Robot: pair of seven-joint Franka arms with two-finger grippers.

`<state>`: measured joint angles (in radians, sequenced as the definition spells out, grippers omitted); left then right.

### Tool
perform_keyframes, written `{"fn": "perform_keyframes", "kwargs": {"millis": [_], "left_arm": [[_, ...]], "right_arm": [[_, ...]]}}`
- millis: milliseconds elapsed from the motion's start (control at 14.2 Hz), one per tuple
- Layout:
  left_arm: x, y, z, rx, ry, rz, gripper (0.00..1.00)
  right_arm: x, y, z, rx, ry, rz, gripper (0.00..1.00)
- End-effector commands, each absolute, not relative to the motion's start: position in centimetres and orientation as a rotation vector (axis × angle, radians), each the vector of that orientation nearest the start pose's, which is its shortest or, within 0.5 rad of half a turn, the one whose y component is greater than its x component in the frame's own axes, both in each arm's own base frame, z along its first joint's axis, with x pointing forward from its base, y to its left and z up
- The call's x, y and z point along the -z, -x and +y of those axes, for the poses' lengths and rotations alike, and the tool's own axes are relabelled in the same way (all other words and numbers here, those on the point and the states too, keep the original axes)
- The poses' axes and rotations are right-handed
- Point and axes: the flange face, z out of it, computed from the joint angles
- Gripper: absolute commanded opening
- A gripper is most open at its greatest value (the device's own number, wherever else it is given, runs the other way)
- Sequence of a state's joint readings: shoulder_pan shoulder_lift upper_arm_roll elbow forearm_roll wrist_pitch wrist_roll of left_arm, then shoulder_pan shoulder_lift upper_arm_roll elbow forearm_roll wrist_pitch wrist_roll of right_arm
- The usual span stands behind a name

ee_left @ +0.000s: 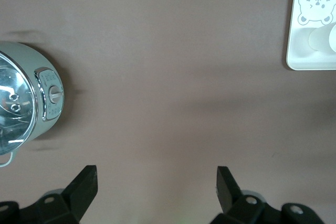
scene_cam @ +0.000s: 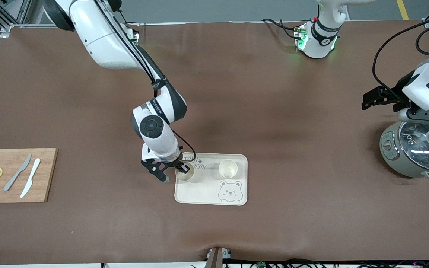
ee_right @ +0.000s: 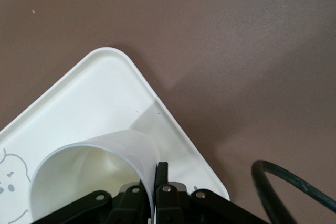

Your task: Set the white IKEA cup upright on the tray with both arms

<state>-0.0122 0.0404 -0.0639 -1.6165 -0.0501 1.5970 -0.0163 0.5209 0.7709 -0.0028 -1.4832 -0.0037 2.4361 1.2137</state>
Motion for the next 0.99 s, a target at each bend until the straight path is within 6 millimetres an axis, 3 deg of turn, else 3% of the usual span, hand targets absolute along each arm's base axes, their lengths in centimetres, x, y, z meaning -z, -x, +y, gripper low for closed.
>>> {"fn": "perform_keyframes", "kwargs": {"millis": [0,423,493,634,704,915], "left_arm": [[-58.8,-55.3,-4.7,-0.061,3.210,0.113,1.00],[-58.9,-55.5,-3.4,-0.001,3.156,0.155,1.00],[-58.6,-55.4,-3.3,0.029,3.146,0.155,1.00],[-58.4,-55.5,-3.0,0.063,3.146,0.155,1.00],[-58.4,-55.6,-2.5,0.068,3.145,0.164,1.00],[-58.2,-56.0,-0.3,0.085,3.142,0.148,1.00]], "right_arm": [[-22.3,-64.3,37.0,0.224,2.811,1.041,0.00],[-21.9,-64.2,37.2,0.223,2.810,1.042,0.01],[-21.9,-64.2,37.2,0.224,2.811,1.041,0.18],[-21.9,-64.2,37.1,0.227,2.812,1.041,0.94],[-21.9,-64.2,37.1,0.227,2.811,1.043,1.00],[-22.1,-64.2,37.2,0.229,2.813,1.037,1.00]]}}
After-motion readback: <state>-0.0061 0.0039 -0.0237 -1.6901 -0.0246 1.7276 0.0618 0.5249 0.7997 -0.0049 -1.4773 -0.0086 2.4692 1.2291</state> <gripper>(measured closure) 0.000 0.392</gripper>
